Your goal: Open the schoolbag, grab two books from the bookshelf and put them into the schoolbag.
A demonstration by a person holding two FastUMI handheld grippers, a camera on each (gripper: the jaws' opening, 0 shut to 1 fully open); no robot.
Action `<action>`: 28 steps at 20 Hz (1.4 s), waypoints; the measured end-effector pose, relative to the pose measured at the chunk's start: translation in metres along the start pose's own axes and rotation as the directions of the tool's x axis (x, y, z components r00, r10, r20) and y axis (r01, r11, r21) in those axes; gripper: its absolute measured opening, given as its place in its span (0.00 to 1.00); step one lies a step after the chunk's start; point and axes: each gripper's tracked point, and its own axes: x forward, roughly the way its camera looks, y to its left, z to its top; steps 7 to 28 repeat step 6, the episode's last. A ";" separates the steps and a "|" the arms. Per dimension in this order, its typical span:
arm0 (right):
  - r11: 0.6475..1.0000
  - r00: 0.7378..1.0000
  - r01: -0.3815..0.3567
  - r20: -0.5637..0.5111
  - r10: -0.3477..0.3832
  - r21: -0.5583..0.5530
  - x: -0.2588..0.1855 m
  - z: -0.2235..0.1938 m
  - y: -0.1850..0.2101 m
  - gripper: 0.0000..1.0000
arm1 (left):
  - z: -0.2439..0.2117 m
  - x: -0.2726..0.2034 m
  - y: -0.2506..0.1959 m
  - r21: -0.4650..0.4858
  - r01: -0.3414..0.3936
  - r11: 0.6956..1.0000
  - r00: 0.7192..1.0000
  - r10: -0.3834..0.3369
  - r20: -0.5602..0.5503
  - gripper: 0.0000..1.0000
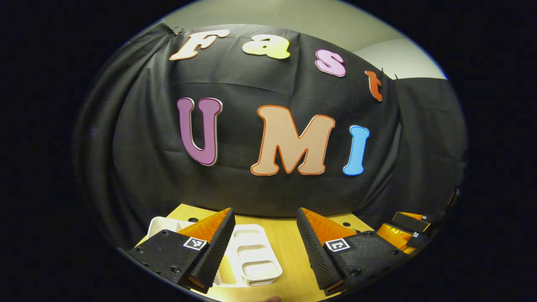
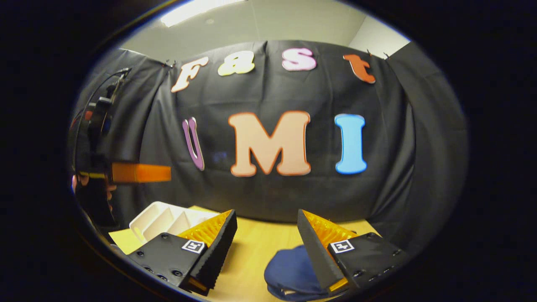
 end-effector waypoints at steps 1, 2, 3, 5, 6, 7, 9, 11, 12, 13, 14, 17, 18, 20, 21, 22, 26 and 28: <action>1.000 0.999 -0.003 0.040 0.003 0.011 0.001 0.014 0.004 0.92 | 0.004 -0.003 0.002 -0.025 -0.012 1.000 1.000 0.012 0.020 0.87; 1.000 0.998 -0.006 0.068 0.004 0.025 0.001 0.023 0.006 0.91 | 0.006 -0.008 0.006 -0.040 -0.020 0.999 0.999 0.021 0.033 0.86; 0.999 0.996 -0.007 0.085 0.004 0.037 -0.001 0.028 0.008 0.91 | 0.006 -0.012 0.013 -0.045 -0.033 0.998 0.999 0.035 0.038 0.82; 0.999 0.996 -0.008 0.092 0.004 0.043 -0.004 0.027 0.012 0.92 | 0.010 -0.025 0.034 -0.030 -0.076 0.997 0.995 0.077 0.055 0.86; 0.999 0.996 -0.002 0.086 -0.001 0.036 -0.005 0.025 0.012 0.92 | 0.013 -0.032 0.043 -0.020 -0.093 0.995 0.994 0.094 0.057 0.86; 0.999 0.996 -0.002 0.086 -0.001 0.036 -0.005 0.025 0.012 0.92 | 0.013 -0.032 0.043 -0.020 -0.093 0.995 0.994 0.094 0.057 0.86; 0.999 0.996 -0.002 0.086 -0.001 0.036 -0.005 0.025 0.012 0.92 | 0.013 -0.032 0.043 -0.020 -0.093 0.995 0.994 0.094 0.057 0.86; 0.999 0.996 -0.002 0.086 -0.001 0.036 -0.005 0.025 0.012 0.92 | 0.013 -0.032 0.043 -0.020 -0.093 0.995 0.994 0.094 0.057 0.86; 0.999 0.996 -0.002 0.086 -0.001 0.036 -0.005 0.025 0.012 0.92 | 0.013 -0.032 0.043 -0.020 -0.093 0.995 0.994 0.094 0.057 0.86; 0.999 0.996 -0.002 0.086 -0.001 0.036 -0.005 0.025 0.012 0.92 | 0.013 -0.032 0.043 -0.020 -0.093 0.995 0.994 0.094 0.057 0.86; 0.999 0.996 -0.002 0.086 -0.001 0.036 -0.005 0.025 0.012 0.92 | 0.013 -0.032 0.043 -0.020 -0.093 0.995 0.994 0.094 0.057 0.86; 0.999 0.996 -0.002 0.086 -0.001 0.036 -0.005 0.025 0.012 0.92 | 0.013 -0.032 0.043 -0.020 -0.093 0.995 0.994 0.094 0.057 0.86; 0.999 0.996 -0.002 0.086 -0.001 0.036 -0.005 0.025 0.012 0.92 | 0.013 -0.032 0.043 -0.020 -0.093 0.995 0.994 0.094 0.057 0.86; 0.999 0.996 -0.002 0.086 -0.001 0.036 -0.005 0.025 0.012 0.92 | 0.013 -0.032 0.043 -0.020 -0.093 0.995 0.994 0.094 0.057 0.86; 0.999 0.996 -0.002 0.086 -0.001 0.036 -0.005 0.025 0.012 0.92 | 0.013 -0.032 0.043 -0.020 -0.093 0.995 0.994 0.094 0.057 0.86; 0.999 0.996 -0.002 0.086 -0.001 0.036 -0.005 0.025 0.012 0.92 | 0.013 -0.032 0.043 -0.020 -0.093 0.995 0.994 0.094 0.057 0.86; 0.999 0.996 -0.002 0.086 -0.001 0.036 -0.005 0.025 0.012 0.92 | 0.013 -0.032 0.043 -0.020 -0.093 0.995 0.994 0.094 0.057 0.86; 0.999 0.996 -0.002 0.086 -0.001 0.036 -0.005 0.025 0.012 0.92 | 0.013 -0.032 0.043 -0.020 -0.093 0.995 0.994 0.094 0.057 0.86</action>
